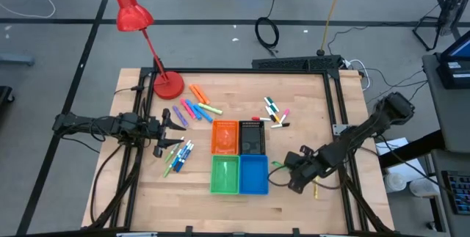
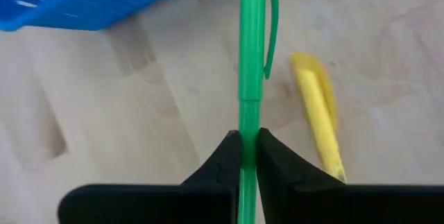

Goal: Pick & Place Markers
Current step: Put the green pen into the blue basket

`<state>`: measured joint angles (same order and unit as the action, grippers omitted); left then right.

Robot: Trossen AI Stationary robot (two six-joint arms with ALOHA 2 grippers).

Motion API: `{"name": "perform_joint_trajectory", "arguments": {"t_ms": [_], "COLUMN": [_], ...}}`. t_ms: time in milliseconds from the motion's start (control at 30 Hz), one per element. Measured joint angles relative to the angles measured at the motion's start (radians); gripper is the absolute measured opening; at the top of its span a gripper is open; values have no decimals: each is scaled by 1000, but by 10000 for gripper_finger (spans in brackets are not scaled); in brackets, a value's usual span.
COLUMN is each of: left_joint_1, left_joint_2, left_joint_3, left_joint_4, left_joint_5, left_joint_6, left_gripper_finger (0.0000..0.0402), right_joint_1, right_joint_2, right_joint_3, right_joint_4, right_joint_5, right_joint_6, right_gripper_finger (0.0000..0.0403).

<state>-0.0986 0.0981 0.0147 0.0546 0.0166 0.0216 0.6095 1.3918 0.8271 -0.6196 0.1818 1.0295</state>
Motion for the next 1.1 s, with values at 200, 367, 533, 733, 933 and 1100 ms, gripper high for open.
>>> {"name": "perform_joint_trajectory", "arguments": {"t_ms": [200, 367, 533, 733, 933, 1100], "left_joint_1": [0, 0, 0, 0, 0, 0], "left_joint_2": [0, 0, 0, 0, 0, 0], "left_joint_3": [0, 0, 0, 0, 0, 0], "left_joint_4": [0, -1, -1, 1, 0, 1], "left_joint_5": [0, 0, 0, 0, 0, 0], "left_joint_6": [0, 0, 0, 0, 0, 0], "left_gripper_finger": [212, 212, 212, 212, 212, 212], "right_joint_1": [0, 1, -6, -18, -28, -28], "right_joint_2": [-88, -87, -46, 67, 148, 151], "right_joint_3": [0, 0, 1, 2, 2, 2], "right_joint_4": [129, 383, 617, 793, 836, 840], "right_joint_5": [49, 53, 57, 172, 190, 230], "right_joint_6": [-49, -186, -315, -366, -335, -327], "right_gripper_finger": [14, 14, 14, 13, 19, 25]}}
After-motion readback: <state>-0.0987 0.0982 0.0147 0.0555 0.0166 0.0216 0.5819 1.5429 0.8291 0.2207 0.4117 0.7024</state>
